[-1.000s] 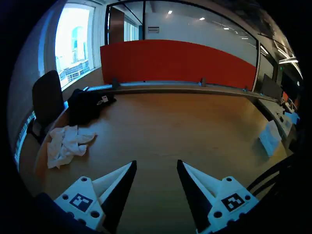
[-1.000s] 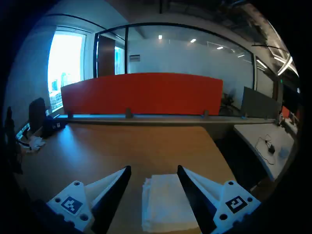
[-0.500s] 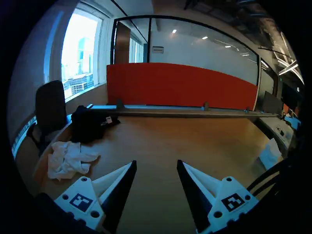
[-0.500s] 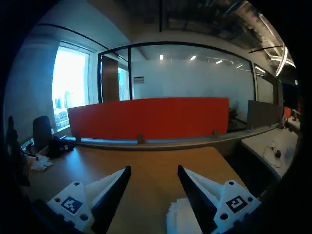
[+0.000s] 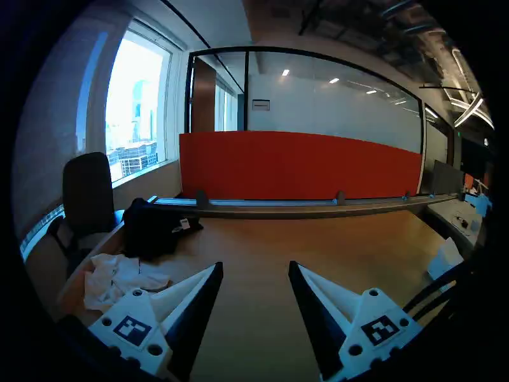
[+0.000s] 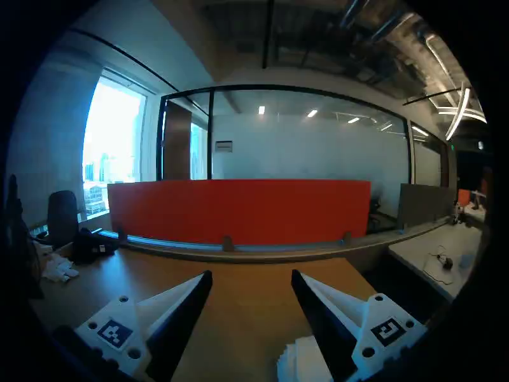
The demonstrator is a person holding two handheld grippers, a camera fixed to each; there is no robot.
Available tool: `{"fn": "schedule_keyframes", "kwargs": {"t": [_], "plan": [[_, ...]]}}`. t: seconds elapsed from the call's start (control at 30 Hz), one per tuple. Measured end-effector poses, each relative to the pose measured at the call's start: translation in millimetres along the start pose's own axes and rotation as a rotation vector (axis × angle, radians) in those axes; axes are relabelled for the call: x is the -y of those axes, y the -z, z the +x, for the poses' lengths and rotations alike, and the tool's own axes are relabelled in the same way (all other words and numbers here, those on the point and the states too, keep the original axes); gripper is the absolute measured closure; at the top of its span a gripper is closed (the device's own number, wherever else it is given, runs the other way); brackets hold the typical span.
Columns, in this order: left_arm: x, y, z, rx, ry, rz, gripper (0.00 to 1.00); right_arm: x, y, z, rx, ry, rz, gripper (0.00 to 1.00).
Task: Fold towel
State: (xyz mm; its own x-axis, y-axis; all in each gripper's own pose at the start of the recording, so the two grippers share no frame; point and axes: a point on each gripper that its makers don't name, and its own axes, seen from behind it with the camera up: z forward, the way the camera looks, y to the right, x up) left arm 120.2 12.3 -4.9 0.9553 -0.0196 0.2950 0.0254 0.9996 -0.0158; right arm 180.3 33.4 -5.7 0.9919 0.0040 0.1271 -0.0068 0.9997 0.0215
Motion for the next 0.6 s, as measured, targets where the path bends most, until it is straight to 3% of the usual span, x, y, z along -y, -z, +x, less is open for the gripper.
{"fn": "schedule_keyframes", "kwargs": {"t": [0.6], "plan": [[15.4, 1.8, 17, -0.078, 0.01, 0.014, 0.25, 48, -8.5, 18, -0.044, -0.018, 0.006, 0.04]]}}
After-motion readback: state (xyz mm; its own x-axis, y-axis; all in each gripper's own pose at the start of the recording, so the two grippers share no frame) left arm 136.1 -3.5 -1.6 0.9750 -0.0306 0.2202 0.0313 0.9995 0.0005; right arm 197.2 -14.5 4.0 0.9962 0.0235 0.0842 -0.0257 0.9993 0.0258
